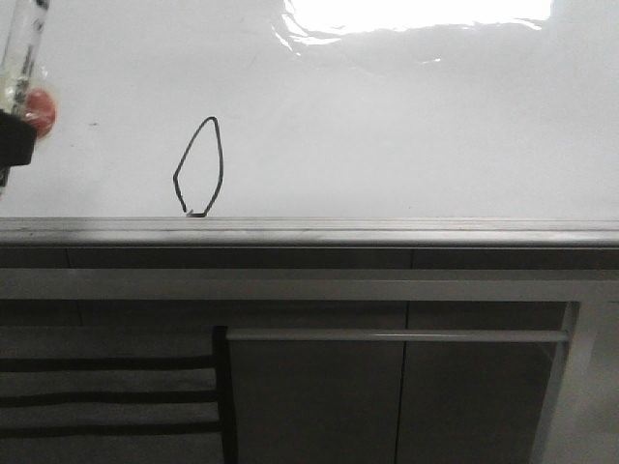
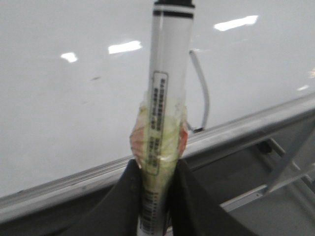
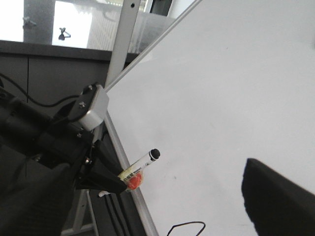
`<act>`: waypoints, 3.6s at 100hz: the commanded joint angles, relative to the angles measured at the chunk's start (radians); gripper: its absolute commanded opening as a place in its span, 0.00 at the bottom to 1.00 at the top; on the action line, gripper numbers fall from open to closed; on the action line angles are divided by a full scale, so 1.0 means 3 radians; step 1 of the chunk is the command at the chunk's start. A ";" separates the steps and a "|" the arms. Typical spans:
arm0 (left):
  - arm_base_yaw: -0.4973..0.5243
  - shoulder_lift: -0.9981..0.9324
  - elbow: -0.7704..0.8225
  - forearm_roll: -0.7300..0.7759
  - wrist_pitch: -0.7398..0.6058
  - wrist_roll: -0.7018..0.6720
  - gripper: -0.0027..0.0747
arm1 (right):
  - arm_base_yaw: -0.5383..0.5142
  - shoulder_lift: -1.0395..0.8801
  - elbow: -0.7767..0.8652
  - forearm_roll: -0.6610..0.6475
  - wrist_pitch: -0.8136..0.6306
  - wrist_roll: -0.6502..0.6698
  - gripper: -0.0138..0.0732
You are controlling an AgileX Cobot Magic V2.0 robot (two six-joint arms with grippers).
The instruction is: Write number 0 on whiteboard
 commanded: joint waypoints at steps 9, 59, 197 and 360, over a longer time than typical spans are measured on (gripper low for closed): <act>0.0090 0.0302 -0.0110 -0.0128 -0.0420 -0.0056 0.01 | -0.0011 -0.0083 -0.0115 -0.0001 -0.0254 -0.0021 0.86; -0.0037 0.1064 -0.0388 -0.0149 -0.1129 -0.0513 0.01 | -0.0011 -0.0083 -0.0088 -0.0001 -0.0193 -0.0021 0.86; -0.0030 0.1438 -0.0665 -0.0341 -0.1162 -0.0444 0.57 | -0.0011 -0.0158 -0.0088 -0.0017 0.0024 -0.0014 0.85; -0.0050 0.0927 -0.0520 -0.0091 -0.0983 -0.0401 0.67 | -0.0011 -0.0969 -0.0073 -0.0196 0.0401 -0.0014 0.67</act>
